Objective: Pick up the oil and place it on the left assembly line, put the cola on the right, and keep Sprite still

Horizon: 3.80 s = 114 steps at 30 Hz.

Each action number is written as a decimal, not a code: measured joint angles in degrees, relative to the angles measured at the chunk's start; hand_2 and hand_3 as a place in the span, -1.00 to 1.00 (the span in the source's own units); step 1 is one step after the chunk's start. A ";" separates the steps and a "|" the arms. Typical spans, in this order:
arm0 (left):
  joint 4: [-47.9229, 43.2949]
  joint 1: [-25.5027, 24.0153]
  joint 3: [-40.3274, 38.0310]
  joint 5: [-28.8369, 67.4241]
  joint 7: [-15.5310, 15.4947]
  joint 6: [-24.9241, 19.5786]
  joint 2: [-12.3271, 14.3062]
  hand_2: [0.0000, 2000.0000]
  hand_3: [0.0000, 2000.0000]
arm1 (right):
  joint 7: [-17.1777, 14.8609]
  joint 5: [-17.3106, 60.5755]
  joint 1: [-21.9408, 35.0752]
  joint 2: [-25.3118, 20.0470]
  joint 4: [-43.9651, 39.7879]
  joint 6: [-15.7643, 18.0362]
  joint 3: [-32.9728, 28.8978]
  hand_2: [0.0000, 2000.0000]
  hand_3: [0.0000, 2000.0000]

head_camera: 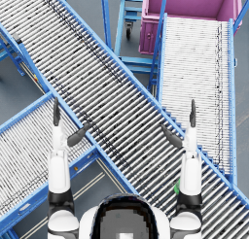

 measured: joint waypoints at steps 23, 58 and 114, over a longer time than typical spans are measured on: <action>0.12 -0.19 -2.76 0.86 0.00 0.00 0.95 -1.00 -1.00 | 0.00 0.61 -0.10 -0.82 -0.73 0.00 -5.21 -1.00 -1.00; -1.08 0.88 -3.34 0.85 0.00 0.00 1.92 -1.00 -1.00 | 0.00 0.60 0.21 -1.68 -1.09 0.00 -6.30 -1.00 -1.00; -0.56 1.14 -4.84 0.85 0.00 0.00 2.89 -1.00 -1.00 | 0.00 0.60 -0.57 -3.05 -0.50 0.00 -5.88 -1.00 -1.00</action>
